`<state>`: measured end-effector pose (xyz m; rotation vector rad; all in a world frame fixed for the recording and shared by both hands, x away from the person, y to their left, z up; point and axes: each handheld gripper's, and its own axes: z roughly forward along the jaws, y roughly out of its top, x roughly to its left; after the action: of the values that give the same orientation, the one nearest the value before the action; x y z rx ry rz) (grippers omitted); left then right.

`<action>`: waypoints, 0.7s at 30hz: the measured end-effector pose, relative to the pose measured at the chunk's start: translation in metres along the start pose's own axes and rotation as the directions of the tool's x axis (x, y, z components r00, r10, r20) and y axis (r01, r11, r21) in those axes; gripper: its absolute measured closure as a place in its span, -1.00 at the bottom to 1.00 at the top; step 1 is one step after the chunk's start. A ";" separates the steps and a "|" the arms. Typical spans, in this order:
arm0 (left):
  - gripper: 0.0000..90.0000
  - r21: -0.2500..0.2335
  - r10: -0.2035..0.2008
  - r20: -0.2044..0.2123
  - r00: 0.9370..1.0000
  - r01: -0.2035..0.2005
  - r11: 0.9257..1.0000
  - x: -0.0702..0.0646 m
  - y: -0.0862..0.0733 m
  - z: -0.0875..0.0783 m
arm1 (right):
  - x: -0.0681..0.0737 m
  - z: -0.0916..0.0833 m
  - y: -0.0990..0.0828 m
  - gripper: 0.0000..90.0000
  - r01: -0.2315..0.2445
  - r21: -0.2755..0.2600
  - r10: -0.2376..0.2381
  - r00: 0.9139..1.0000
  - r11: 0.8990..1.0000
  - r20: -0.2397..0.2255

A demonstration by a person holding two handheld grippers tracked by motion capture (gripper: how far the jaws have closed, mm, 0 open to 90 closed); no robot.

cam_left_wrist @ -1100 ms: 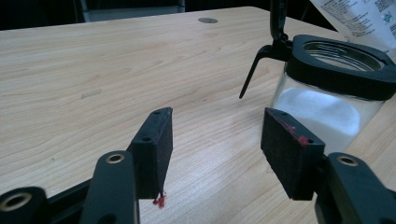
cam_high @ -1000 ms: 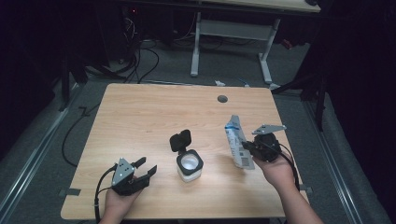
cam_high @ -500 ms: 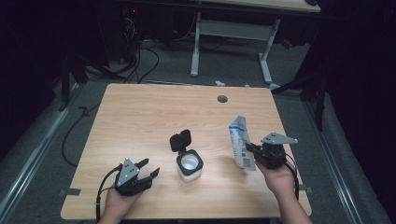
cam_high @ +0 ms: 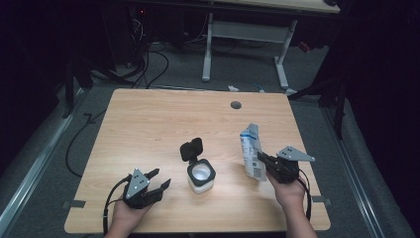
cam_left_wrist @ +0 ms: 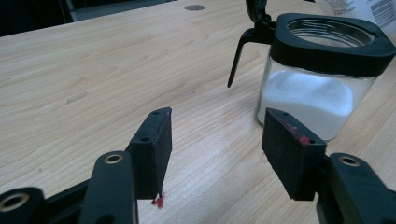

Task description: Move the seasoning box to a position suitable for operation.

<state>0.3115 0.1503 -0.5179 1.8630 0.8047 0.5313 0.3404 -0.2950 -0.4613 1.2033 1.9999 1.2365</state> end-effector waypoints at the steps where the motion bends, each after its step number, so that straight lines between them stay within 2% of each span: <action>1: -0.04 -0.001 -0.003 0.001 1.000 0.003 1.000 0.000 0.000 0.000 | -0.001 0.001 -0.001 0.99 -0.009 -0.007 0.009 1.000 1.000 -0.001; 7: -0.04 -0.005 -0.026 0.002 1.000 0.026 1.000 0.003 -0.001 -0.001 | -0.005 0.005 -0.003 0.99 -0.026 -0.037 0.026 1.000 0.999 -0.003; 19: -0.04 -0.004 -0.026 -0.003 1.000 0.026 1.000 0.005 -0.002 0.000 | -0.007 0.012 -0.004 0.99 -0.034 -0.054 0.034 0.999 0.998 -0.001; 21: -0.04 -0.004 -0.027 -0.002 1.000 0.027 1.000 0.004 -0.002 0.000 | -0.006 0.011 -0.005 0.99 -0.022 -0.057 0.022 1.000 0.998 0.003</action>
<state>0.3136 0.1543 -0.5196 1.8461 0.8282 0.5179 0.3500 -0.2964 -0.4711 1.2029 1.9402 1.2921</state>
